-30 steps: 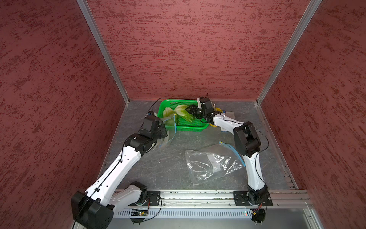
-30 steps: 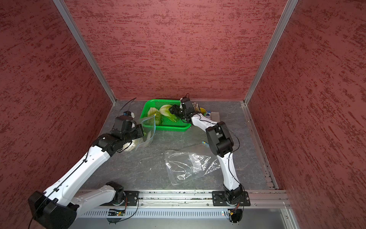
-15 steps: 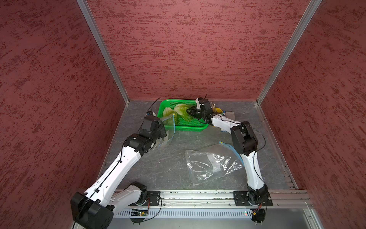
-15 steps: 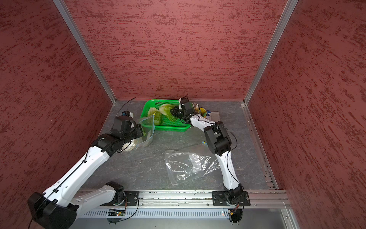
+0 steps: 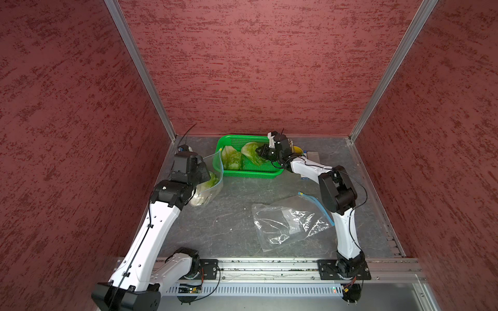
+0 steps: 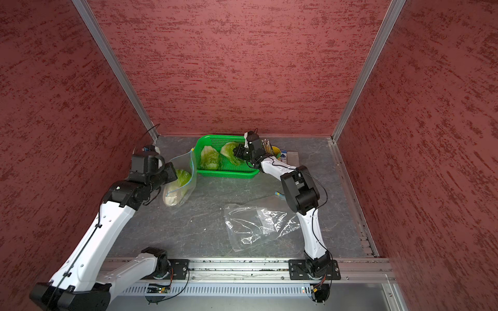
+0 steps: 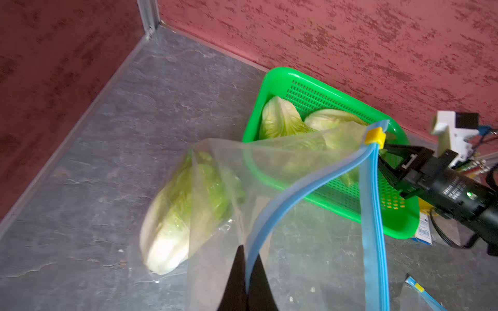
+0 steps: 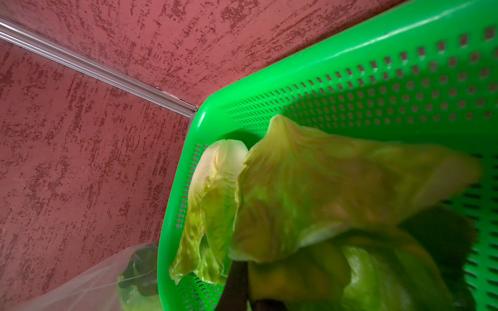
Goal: Put the chinese cabbages into a zipper bag and zip it
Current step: Pick up the Chinese cabbage from the basket, then place the Chinese cabbage in the zipper food storage bag.
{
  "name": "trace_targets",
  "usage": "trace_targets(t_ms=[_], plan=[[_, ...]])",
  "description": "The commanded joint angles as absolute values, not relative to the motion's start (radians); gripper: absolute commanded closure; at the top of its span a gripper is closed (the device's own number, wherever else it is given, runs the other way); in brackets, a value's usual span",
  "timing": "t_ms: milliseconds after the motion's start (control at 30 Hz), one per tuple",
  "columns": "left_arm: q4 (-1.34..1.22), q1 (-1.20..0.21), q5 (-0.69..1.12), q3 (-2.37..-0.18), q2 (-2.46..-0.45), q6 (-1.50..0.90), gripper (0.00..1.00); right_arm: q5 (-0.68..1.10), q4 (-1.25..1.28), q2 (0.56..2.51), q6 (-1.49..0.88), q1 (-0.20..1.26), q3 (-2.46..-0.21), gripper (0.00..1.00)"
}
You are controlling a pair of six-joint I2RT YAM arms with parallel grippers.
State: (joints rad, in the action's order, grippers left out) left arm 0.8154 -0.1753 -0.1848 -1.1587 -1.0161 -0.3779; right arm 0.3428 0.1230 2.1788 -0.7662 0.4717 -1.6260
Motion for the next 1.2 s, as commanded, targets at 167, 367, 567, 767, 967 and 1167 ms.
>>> trace_targets(t_ms=[167, 367, 567, 767, 967, 1167], plan=[[0.922, -0.147, -0.118, -1.269, -1.036, -0.201, 1.00, 0.314, 0.180, 2.002, -0.688, 0.471, -1.546, 1.00], [0.890, -0.361, -0.168, -1.249, -1.119, -0.225, 1.00, 0.252, 0.107, 1.922, -0.617, 0.471, -1.538, 1.00], [0.887, -0.485, -0.190, -1.275, -1.214, -0.280, 1.00, 0.213, 0.032, 1.807, -0.553, 0.471, -1.495, 1.00], [0.891, -0.543, -0.195, -1.283, -1.255, -0.337, 1.00, 0.186, -0.065, 1.664, -0.482, 0.471, -1.416, 1.00], [0.826, -0.574, -0.175, -1.241, -1.283, -0.413, 1.00, 0.165, -0.194, 1.509, -0.420, 0.471, -1.344, 1.00], [0.754, -0.601, -0.138, -1.223, -1.333, -0.465, 1.00, 0.193, -0.292, 1.340, -0.386, 0.472, -1.271, 1.00]])
